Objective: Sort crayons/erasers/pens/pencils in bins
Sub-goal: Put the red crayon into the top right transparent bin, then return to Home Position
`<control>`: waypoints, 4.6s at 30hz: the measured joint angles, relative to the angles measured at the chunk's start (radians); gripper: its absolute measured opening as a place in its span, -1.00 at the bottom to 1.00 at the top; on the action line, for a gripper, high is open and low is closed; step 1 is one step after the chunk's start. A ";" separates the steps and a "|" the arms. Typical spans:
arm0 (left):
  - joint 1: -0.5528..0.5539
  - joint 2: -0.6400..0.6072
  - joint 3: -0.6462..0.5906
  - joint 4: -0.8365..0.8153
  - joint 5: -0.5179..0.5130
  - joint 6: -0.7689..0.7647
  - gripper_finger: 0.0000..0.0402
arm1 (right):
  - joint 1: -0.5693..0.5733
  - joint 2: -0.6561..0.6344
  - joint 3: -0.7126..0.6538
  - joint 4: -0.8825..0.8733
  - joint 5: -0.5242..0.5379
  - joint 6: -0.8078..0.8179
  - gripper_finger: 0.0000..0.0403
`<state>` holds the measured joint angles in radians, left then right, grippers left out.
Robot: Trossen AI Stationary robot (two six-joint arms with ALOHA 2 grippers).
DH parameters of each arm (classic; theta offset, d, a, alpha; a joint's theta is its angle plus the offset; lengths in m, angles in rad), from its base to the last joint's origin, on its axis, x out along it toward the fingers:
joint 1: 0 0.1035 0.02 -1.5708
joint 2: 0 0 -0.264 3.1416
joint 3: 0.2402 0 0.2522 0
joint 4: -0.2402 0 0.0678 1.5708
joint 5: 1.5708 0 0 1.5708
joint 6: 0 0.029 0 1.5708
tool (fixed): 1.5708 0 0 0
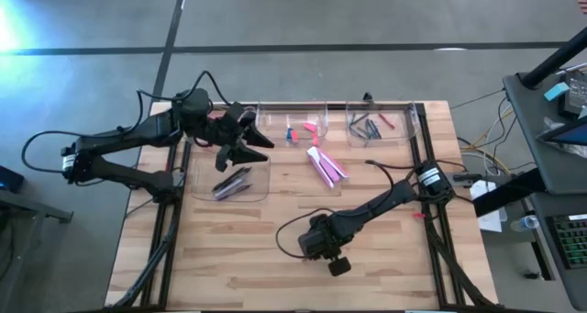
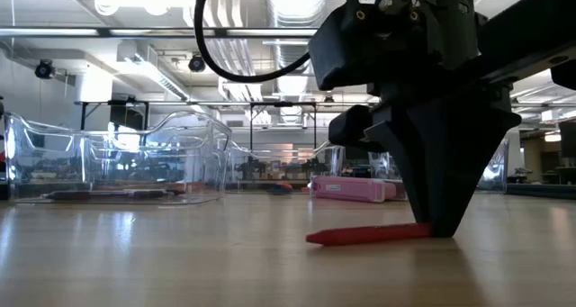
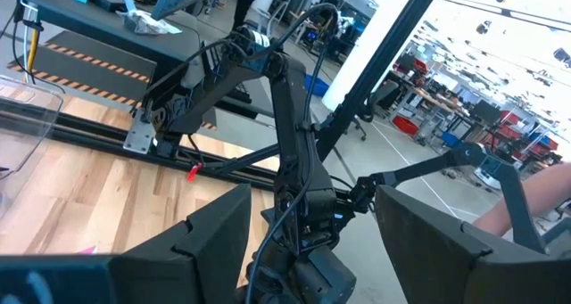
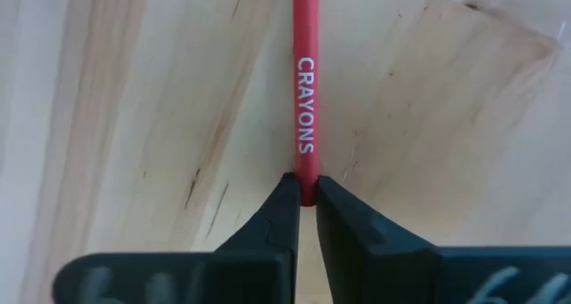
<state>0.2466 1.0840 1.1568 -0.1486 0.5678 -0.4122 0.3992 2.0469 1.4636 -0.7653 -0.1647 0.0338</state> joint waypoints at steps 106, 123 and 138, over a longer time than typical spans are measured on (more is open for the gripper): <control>0.013 -0.782 -0.525 0.091 -0.575 0.078 -0.65 | -0.580 -1.677 -0.762 0.520 0.402 0.405 -0.60; 0.013 -0.849 -0.558 0.092 -0.555 0.457 -0.99 | -0.580 -1.766 -0.754 0.431 0.411 0.006 -0.69; 0.013 -1.054 -0.824 0.091 -0.541 0.467 -1.00 | -0.580 -2.046 -1.065 0.455 0.329 0.054 -0.96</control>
<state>0.2593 0.0300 0.3331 -0.0571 0.0273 0.0543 -0.1810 0.0011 0.3984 -0.3105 0.1643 0.0877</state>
